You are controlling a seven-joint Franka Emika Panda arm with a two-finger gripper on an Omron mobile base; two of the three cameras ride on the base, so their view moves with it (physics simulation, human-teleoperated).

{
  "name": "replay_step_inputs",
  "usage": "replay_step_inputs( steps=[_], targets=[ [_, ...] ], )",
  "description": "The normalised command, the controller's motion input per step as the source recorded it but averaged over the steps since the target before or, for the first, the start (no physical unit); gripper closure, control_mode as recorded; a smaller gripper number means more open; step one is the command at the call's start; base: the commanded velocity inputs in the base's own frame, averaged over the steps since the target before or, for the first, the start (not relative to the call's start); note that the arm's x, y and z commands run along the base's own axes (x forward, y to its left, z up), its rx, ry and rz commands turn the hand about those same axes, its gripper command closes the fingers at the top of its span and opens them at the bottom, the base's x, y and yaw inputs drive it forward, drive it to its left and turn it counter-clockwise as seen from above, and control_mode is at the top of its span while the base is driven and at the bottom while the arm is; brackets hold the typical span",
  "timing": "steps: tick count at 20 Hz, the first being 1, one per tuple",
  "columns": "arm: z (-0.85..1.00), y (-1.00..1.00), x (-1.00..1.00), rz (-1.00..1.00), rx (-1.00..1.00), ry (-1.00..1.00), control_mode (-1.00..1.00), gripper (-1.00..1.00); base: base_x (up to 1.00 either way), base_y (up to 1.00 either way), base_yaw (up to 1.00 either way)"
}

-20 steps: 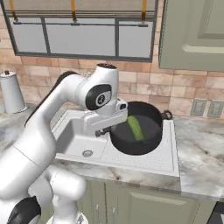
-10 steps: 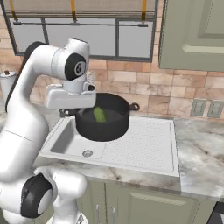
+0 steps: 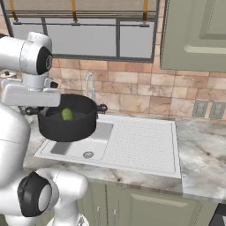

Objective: Dump the cucumber from the pot into the sink. Then turn on the water and wash the cucumber. Then turn off the water and put the cucumber back in the pot.

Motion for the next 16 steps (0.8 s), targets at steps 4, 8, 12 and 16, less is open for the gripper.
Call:
replay_step_inputs(
  steps=[4,8,12,16],
  targets=[
    [0.13,0.98,-0.76,0.00,0.00,0.00,-1.00,1.00,0.00,0.00,0.00],
    [0.19,0.86,-0.29,0.01,0.02,0.00,-1.00,1.00,0.00,0.00,0.00],
    [0.17,0.74,0.01,0.07,0.12,0.03,-1.00,1.00,0.00,0.00,0.00],
    [0.11,0.59,0.21,0.08,0.14,0.03,-1.00,1.00,0.00,0.00,0.00]
  ],
)
